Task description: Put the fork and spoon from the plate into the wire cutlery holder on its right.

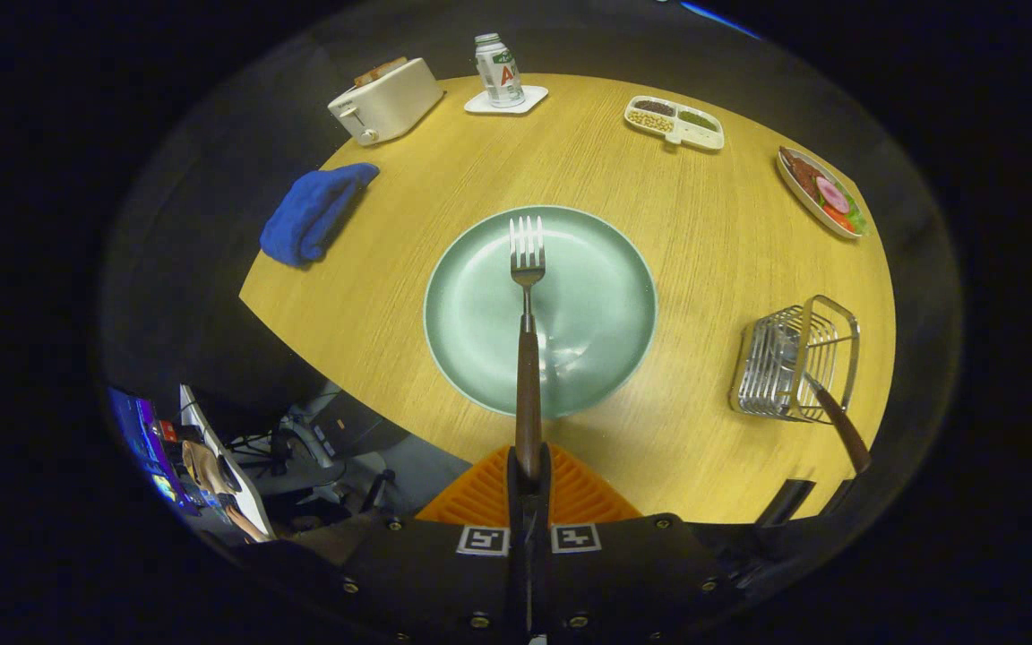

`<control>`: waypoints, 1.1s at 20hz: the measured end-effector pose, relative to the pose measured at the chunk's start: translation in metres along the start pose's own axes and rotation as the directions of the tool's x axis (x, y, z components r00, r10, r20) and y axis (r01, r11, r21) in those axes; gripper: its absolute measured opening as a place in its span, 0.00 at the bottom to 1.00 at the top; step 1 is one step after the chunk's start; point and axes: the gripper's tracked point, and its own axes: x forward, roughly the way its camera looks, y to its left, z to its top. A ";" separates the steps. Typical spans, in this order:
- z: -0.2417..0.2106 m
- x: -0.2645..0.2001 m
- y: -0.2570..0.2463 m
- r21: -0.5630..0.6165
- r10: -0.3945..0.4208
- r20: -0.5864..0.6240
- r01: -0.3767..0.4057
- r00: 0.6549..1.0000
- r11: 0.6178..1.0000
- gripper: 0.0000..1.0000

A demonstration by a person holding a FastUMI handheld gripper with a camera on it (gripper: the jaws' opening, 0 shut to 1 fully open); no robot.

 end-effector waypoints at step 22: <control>-0.068 -0.140 -0.169 -0.063 -0.137 -0.249 0.125 0.959 0.990 0.03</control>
